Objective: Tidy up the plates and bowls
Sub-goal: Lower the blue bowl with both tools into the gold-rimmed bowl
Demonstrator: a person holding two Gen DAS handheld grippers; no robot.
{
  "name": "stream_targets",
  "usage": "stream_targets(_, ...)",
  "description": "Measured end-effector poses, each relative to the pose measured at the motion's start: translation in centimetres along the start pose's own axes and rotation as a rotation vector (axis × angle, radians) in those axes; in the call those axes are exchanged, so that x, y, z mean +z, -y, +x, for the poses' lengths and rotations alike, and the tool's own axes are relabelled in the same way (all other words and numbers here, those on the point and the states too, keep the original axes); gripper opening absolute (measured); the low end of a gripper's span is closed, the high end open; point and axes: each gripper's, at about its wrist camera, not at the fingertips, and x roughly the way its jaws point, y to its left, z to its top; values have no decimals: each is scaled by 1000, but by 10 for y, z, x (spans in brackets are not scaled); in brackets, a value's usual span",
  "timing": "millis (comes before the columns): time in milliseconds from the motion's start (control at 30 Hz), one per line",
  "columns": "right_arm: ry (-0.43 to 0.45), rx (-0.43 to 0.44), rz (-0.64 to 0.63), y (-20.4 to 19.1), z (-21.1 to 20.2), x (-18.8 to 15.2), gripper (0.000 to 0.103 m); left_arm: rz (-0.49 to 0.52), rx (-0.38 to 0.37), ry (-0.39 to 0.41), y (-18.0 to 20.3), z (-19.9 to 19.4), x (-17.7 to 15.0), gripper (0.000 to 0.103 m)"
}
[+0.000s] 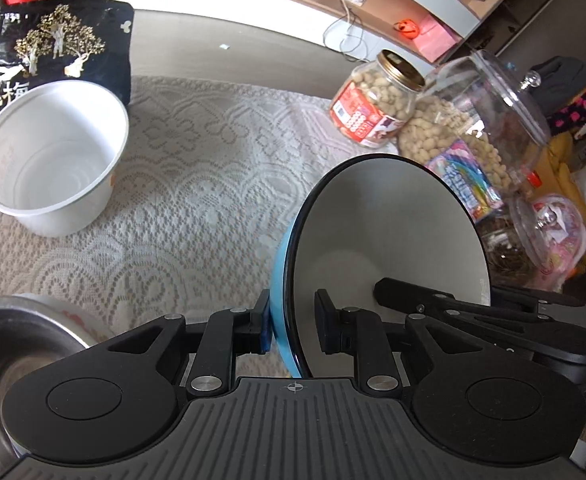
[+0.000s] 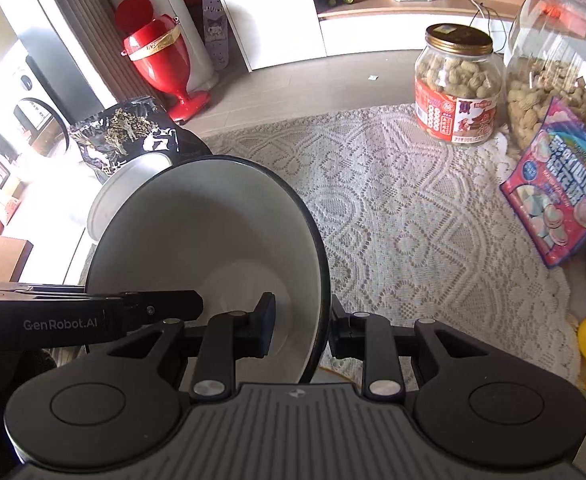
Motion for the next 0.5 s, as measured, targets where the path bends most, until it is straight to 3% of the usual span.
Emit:
stream_targets(233,-2,-20,-13,10,-29,-30,27,80,-4,-86,31,-8,-38,23)
stream_targets(500,-107,3,16,27,-7,-84,27,69,50,-211,28,21,-81,23)
